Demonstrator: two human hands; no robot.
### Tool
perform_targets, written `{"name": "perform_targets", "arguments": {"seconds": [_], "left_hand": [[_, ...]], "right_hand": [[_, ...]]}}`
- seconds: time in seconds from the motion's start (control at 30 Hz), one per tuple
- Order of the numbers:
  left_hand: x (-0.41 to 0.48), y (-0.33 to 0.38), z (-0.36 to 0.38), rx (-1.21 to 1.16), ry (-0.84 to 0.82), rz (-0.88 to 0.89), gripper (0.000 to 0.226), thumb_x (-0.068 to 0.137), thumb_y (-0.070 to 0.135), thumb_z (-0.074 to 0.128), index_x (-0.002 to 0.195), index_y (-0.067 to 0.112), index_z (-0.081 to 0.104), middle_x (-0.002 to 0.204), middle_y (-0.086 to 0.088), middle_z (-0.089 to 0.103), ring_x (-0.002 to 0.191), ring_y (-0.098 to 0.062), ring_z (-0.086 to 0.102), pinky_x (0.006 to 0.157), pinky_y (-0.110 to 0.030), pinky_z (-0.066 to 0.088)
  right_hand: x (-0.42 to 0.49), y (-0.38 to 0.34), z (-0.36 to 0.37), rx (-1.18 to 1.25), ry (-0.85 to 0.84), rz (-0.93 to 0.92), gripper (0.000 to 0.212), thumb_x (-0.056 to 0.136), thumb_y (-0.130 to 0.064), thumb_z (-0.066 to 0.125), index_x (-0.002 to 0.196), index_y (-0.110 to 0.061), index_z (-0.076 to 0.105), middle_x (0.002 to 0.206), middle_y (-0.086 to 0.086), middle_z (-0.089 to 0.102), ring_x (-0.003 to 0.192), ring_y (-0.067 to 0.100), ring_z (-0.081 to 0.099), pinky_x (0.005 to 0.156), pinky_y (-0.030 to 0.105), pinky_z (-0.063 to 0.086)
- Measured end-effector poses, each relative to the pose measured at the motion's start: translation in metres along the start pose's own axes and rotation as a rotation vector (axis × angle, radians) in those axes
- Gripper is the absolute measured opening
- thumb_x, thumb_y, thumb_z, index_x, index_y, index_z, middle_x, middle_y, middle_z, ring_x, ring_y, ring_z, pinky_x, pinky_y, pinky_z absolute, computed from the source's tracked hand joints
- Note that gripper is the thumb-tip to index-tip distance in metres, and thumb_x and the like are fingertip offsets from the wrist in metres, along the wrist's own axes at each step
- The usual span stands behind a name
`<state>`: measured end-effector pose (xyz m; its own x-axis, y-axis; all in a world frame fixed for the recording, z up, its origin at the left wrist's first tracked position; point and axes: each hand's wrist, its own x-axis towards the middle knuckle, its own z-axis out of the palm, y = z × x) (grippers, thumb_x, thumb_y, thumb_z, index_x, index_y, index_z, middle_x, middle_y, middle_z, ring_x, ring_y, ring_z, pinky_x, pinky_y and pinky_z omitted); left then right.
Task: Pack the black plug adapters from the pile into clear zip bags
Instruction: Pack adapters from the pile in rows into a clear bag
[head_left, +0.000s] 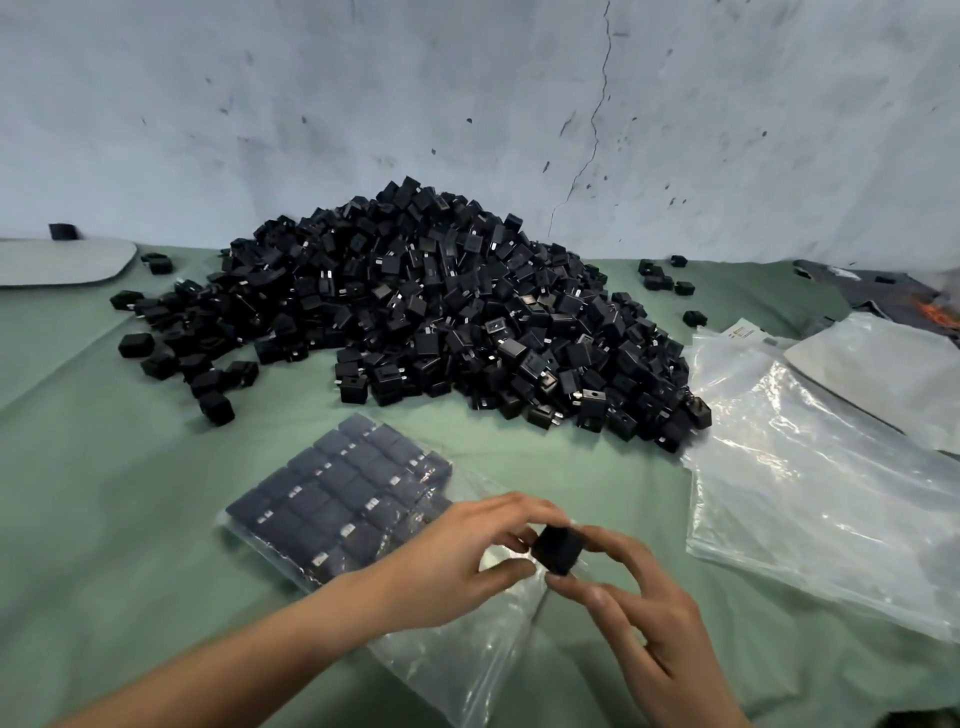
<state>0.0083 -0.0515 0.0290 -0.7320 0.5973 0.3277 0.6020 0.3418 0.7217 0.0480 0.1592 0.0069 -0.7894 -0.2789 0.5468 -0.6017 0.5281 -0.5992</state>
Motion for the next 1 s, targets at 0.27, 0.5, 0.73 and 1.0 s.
{"name": "perform_targets", "arguments": {"seconds": [0.27,0.5,0.73,1.0], "left_hand": [[-0.016,-0.04,-0.028,0.607,-0.098,-0.412,0.059,0.102,0.043,0.033,0.152,0.035,0.004,0.152,0.025,-0.001,0.143,0.003,-0.007,0.117,-0.026,-0.007],[-0.036,-0.06,-0.013,0.74,-0.196,-0.604,0.063,0.094,0.063,0.006,0.142,0.035,-0.025,0.152,0.021,-0.026,0.14,-0.006,-0.029,0.117,-0.043,-0.017],[-0.038,-0.061,-0.011,0.737,-0.174,-0.575,0.077,0.073,0.072,-0.02,0.141,0.037,-0.026,0.15,0.021,-0.028,0.14,-0.007,-0.03,0.117,-0.044,-0.017],[-0.038,-0.064,-0.009,0.744,-0.175,-0.574,0.077,0.075,0.072,-0.018,0.143,0.036,-0.026,0.152,0.02,-0.028,0.14,-0.008,-0.031,0.117,-0.045,-0.017]], "right_hand": [[-0.031,0.013,-0.007,-0.094,-0.237,0.245,0.026,0.085,-0.04,0.051,0.088,-0.057,0.07,0.124,-0.021,0.055,0.117,-0.002,0.051,0.097,0.013,0.035],[-0.003,0.009,0.03,-0.054,-0.317,0.163,0.025,0.094,-0.037,0.051,0.108,-0.037,0.071,0.133,-0.02,0.042,0.123,-0.003,0.043,0.105,0.014,0.028],[0.022,0.024,0.076,-0.346,-0.526,0.194,0.05,0.1,-0.049,0.028,0.144,-0.056,0.005,0.153,-0.017,-0.021,0.138,-0.002,-0.004,0.113,0.029,-0.009],[0.015,0.02,0.094,-0.567,-0.599,0.306,0.049,0.095,-0.059,0.007,0.129,-0.062,-0.029,0.138,0.003,-0.052,0.131,0.018,-0.042,0.1,0.046,-0.037]]}}
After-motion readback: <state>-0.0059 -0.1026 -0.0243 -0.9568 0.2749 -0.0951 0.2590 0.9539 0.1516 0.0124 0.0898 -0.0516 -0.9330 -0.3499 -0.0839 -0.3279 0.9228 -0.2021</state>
